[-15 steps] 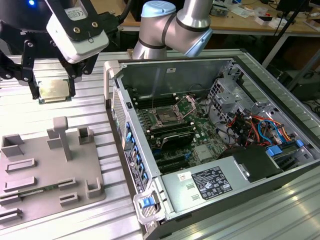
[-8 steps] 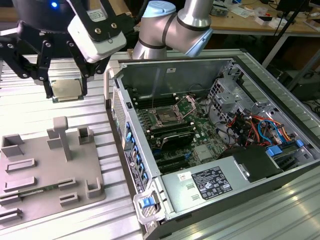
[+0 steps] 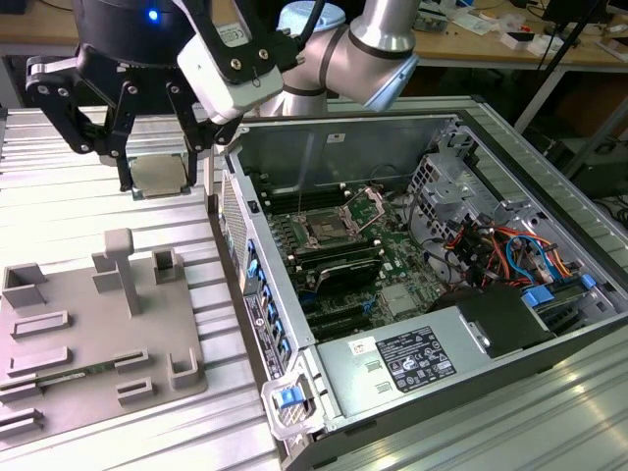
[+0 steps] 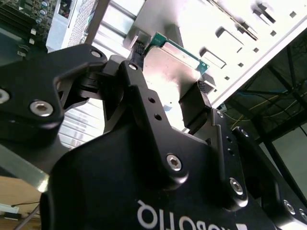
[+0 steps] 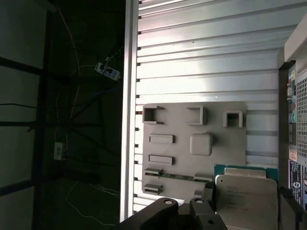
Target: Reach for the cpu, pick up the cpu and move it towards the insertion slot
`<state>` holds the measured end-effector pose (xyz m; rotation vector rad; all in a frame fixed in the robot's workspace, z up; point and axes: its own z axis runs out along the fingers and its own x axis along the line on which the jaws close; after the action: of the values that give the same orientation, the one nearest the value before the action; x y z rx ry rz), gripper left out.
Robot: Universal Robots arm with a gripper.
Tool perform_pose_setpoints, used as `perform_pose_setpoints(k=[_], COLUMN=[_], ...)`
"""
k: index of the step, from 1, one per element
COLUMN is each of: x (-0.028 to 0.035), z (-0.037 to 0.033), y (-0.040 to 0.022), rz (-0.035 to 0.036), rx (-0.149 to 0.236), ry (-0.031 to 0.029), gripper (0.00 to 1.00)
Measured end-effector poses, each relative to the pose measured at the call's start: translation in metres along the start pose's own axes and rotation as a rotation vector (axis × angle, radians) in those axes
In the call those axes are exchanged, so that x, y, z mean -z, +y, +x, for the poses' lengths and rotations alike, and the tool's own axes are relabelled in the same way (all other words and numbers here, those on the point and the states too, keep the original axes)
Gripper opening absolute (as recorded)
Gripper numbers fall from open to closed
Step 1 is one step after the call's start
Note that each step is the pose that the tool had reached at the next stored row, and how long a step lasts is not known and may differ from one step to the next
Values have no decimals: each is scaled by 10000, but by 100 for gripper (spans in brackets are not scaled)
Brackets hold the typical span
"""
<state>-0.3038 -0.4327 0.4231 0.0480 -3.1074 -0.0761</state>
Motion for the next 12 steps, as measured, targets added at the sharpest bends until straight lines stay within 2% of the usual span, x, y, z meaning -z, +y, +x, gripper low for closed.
perform_pose_setpoints(k=[12], x=[-4], z=[-133], y=[-5], rz=[0], rx=[0], ry=[0], gripper=[55])
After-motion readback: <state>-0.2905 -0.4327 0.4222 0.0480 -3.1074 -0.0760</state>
